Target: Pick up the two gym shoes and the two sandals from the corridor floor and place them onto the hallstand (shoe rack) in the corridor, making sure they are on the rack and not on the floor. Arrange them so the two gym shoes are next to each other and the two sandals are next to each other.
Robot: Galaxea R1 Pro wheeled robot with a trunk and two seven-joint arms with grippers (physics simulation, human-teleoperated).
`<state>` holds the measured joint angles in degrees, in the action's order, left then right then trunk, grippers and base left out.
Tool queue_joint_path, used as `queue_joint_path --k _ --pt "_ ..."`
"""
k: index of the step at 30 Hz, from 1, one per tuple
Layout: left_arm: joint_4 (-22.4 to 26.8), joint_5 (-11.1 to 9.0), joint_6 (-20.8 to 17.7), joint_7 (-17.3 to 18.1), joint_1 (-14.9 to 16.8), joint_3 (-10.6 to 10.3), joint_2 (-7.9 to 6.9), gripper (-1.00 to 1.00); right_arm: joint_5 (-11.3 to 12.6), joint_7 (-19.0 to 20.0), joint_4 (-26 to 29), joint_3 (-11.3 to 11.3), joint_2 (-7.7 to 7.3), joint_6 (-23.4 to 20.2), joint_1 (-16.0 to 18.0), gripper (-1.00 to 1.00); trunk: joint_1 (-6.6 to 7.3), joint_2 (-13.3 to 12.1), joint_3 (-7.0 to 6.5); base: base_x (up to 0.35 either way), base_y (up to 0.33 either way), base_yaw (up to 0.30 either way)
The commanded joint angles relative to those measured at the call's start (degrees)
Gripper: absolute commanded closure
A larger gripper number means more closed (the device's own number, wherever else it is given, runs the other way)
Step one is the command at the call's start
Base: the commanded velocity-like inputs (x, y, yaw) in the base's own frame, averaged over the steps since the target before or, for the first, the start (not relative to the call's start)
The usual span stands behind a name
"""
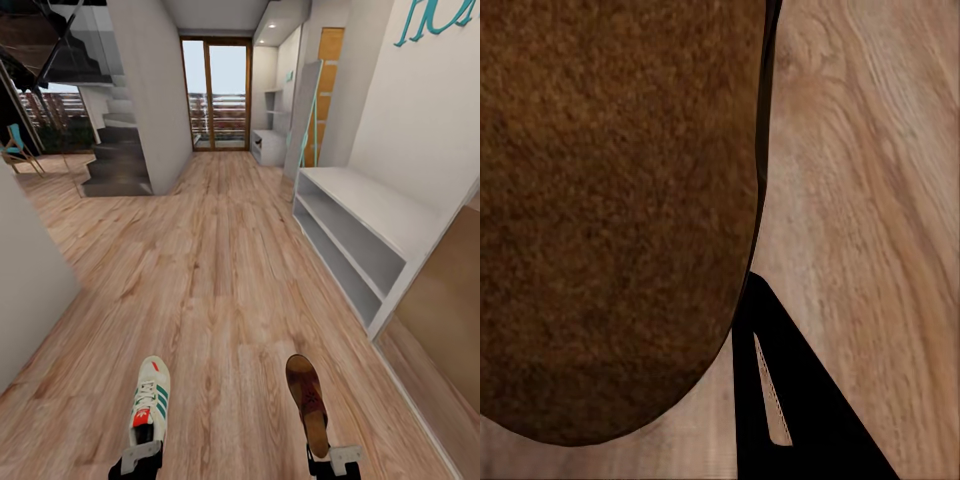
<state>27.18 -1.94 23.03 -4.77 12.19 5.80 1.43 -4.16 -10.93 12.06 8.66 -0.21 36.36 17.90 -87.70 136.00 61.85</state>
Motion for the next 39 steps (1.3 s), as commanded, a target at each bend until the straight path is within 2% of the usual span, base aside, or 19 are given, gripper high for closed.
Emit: queue_joint_path --k 1,39 --pt "-0.02 -0.17 0.17 -0.05 0.03 0.08 0.04 1.00 -0.41 -0.58 -0.02 0.29 -0.03 0.03 0.03 1.00 -0.02 0.02 0.05 0.340 0.000 0.000" --pt "0.46 -0.24 0.22 -0.06 -0.41 0.09 -0.03 1.00 -0.50 -0.58 -0.02 0.31 0.04 0.03 0.03 1.00 -0.02 0.02 0.05 0.340 0.000 0.000"
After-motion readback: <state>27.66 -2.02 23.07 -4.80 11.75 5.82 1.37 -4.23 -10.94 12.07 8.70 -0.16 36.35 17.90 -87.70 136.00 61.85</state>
